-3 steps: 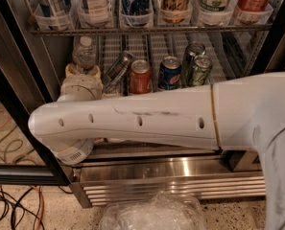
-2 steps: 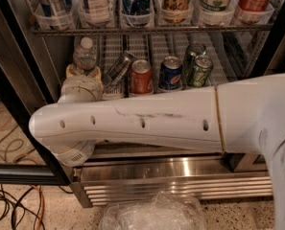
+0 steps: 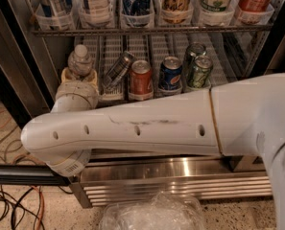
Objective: Pick water bottle from middle shelf of fridge
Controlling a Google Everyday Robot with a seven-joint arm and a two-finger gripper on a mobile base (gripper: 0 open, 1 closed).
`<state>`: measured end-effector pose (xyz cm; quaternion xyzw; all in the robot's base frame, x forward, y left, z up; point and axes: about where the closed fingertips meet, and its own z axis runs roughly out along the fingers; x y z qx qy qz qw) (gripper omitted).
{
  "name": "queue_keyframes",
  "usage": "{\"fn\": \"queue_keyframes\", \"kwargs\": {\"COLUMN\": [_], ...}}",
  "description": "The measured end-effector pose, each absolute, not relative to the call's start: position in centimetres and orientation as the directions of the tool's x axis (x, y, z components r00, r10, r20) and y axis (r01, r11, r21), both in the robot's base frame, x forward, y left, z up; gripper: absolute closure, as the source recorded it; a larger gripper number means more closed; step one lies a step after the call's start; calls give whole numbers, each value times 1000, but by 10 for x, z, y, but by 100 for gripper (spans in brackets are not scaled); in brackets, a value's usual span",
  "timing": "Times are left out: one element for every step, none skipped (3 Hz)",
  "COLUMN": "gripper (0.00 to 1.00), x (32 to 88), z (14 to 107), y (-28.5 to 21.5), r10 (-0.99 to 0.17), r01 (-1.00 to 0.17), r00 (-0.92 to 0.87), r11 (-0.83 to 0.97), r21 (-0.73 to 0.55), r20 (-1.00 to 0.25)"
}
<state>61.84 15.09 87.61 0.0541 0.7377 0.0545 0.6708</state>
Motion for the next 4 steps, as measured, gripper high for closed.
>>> {"fn": "queue_keyframes", "kwargs": {"gripper": [100, 100, 100, 100], "x": [612, 592, 576, 573], "z": [880, 902, 931, 930], "y": [153, 150, 127, 138], "r10": [153, 156, 210, 210], "r01": [6, 3, 3, -53], "r00": [-78, -55, -62, -93], "r11": [988, 988, 978, 975], "r21": [153, 156, 210, 215], "r20": [-985, -986, -976, -973]}}
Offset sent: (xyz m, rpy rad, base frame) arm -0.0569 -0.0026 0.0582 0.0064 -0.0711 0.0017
